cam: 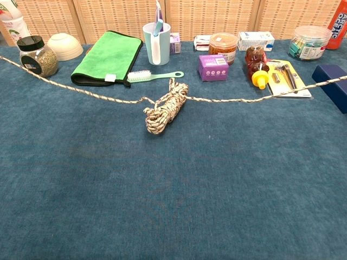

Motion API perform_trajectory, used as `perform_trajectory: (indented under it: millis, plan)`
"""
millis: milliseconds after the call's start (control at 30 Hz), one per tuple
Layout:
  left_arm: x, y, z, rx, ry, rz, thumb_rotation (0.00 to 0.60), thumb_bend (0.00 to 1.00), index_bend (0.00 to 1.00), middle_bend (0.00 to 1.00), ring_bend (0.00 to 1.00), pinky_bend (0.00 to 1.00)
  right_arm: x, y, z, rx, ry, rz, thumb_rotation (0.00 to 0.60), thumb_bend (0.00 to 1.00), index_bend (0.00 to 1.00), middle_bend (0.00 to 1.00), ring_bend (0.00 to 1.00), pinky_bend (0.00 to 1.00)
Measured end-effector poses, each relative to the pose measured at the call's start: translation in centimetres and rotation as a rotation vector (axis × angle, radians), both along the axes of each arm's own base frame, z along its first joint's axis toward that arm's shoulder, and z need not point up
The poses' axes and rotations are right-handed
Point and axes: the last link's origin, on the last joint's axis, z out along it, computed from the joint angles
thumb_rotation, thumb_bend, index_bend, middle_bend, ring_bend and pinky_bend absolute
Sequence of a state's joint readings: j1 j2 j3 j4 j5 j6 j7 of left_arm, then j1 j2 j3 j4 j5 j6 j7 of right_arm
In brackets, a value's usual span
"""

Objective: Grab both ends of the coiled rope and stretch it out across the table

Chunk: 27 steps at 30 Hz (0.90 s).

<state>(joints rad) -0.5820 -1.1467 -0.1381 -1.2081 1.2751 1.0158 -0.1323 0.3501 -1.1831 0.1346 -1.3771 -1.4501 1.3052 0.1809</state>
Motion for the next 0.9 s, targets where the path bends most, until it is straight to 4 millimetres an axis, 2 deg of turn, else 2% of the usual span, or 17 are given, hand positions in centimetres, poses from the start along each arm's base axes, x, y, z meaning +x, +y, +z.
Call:
perform_trajectory:
  millis: [167, 400, 667, 867, 900]
  plan:
    - [2.2, 0.1, -1.4, -0.042, -0.019, -0.058, 0.600, 0.44, 0.84, 0.07, 0.00, 0.00, 1.5, 0.2, -0.6, 0.034, -0.065, 0.033, 0.600, 0.52, 0.70, 0.32, 0.10, 0.00]
    - [6.1, 0.2, -4.5, -0.125, -0.045, -0.144, 0.600, 0.45, 0.84, 0.07, 0.00, 0.00, 3.9, 0.4, -1.7, 0.099, -0.156, 0.082, 0.600, 0.52, 0.68, 0.32, 0.10, 0.00]
    - [9.4, -0.5, -7.6, -0.205, -0.073, -0.210, 0.600, 0.45, 0.80, 0.07, 0.00, 0.00, 6.8, 0.3, -3.9, 0.197, -0.233, 0.138, 0.600, 0.52, 0.65, 0.30, 0.08, 0.00]
    - [11.8, -1.5, -9.9, -0.256, -0.118, -0.248, 0.600, 0.44, 0.63, 0.06, 0.00, 0.00, 8.5, 0.1, -5.5, 0.263, -0.249, 0.169, 0.600, 0.52, 0.58, 0.20, 0.03, 0.00]
    - [12.3, -1.7, -10.3, -0.268, -0.124, -0.257, 0.600, 0.43, 0.55, 0.04, 0.00, 0.00, 8.7, 0.1, -5.8, 0.274, -0.247, 0.170, 0.600, 0.52, 0.52, 0.15, 0.01, 0.00]
